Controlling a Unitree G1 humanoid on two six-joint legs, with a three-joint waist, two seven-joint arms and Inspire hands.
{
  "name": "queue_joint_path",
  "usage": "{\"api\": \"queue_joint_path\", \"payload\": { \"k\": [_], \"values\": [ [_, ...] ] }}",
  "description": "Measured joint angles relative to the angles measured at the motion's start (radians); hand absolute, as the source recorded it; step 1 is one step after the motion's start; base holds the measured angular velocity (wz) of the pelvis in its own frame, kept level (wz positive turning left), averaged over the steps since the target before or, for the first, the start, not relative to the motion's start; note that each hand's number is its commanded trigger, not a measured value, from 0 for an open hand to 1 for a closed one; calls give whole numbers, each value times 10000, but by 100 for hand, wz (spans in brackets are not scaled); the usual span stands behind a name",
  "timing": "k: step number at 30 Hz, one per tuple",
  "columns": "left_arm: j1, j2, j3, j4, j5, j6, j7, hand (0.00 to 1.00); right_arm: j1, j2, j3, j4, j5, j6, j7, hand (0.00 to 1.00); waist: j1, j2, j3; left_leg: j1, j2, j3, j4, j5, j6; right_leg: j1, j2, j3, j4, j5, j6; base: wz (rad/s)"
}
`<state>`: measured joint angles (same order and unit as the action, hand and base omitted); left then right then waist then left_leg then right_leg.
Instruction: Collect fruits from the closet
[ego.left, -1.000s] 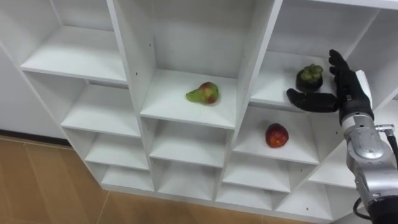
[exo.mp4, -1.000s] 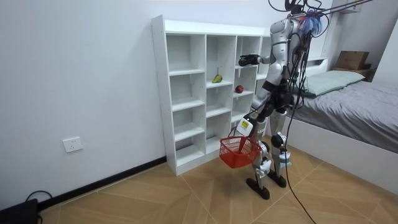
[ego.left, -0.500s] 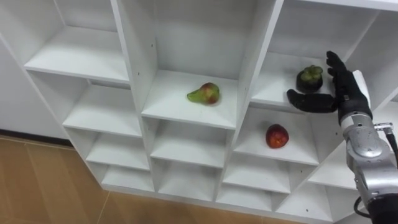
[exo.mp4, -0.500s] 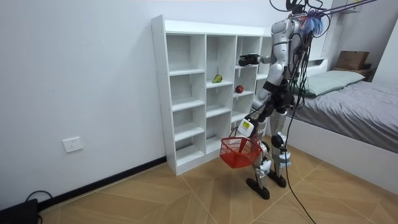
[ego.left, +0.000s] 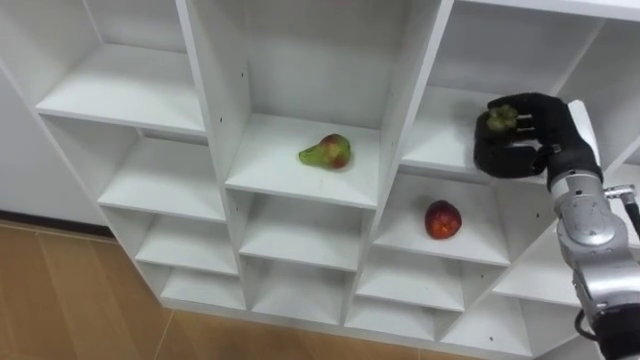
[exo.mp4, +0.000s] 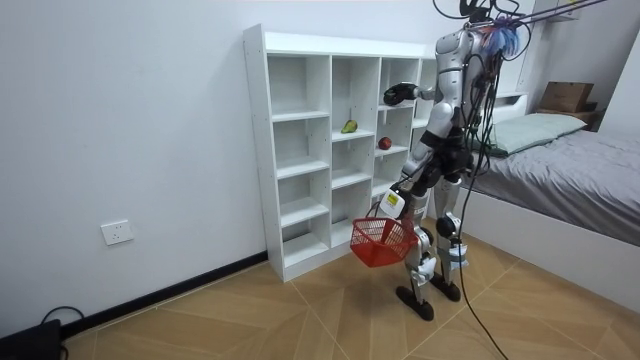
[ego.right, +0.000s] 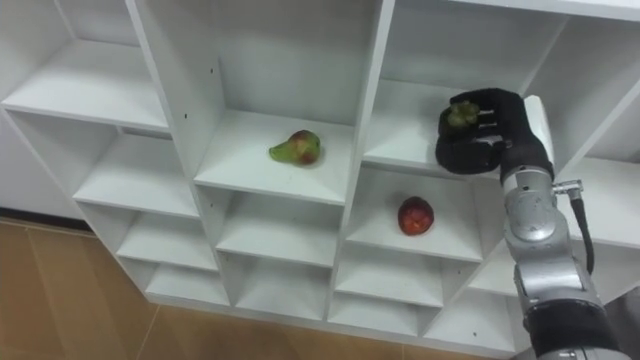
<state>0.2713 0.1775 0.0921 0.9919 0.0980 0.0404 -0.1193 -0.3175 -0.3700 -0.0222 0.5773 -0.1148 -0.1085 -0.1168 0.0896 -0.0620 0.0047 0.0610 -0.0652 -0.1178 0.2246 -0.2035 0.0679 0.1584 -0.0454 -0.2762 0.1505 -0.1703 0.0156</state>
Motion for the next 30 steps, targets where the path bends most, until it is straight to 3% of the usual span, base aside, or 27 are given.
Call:
{"api": "queue_joint_path", "payload": {
  "k": [17,26,30],
  "values": [
    [-6,5,-3,148,-68,-42,43,100,87,21,36,-92,-117,7,185,100,-14,-13,16,-4,-4,-21,22,0,0,20,1,21,2,0,0,0],
    [-65,-9,-154,194,-74,-160,217,100,1131,73,396,-1670,-97,-3,272,100,-47,4,8,-6,-5,21,20,-1,0,5,12,139,1,0,0,0],
    [-109,-66,-122,80,-81,-327,281,100,1738,470,366,-2490,-142,-52,302,100,-123,56,-29,-6,2,40,18,-1,0,2,14,154,0,0,0,0]
  ]
}}
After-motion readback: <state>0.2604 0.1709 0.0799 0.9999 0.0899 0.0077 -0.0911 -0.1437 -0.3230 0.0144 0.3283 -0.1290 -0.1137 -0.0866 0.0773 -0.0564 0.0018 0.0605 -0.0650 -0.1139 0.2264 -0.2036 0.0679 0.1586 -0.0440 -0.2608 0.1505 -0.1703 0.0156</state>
